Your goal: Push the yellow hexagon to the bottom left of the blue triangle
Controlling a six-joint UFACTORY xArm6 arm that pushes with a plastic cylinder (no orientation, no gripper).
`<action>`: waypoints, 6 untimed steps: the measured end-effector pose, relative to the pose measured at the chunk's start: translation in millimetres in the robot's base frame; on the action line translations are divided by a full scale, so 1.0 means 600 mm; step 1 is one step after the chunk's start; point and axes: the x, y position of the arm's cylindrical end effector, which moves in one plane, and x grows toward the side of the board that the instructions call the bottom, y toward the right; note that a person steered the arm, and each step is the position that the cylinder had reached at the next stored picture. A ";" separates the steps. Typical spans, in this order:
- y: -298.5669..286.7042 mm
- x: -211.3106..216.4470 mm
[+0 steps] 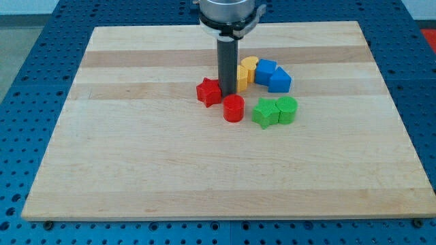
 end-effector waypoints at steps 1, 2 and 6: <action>-0.034 -0.008; -0.048 -0.036; 0.050 -0.052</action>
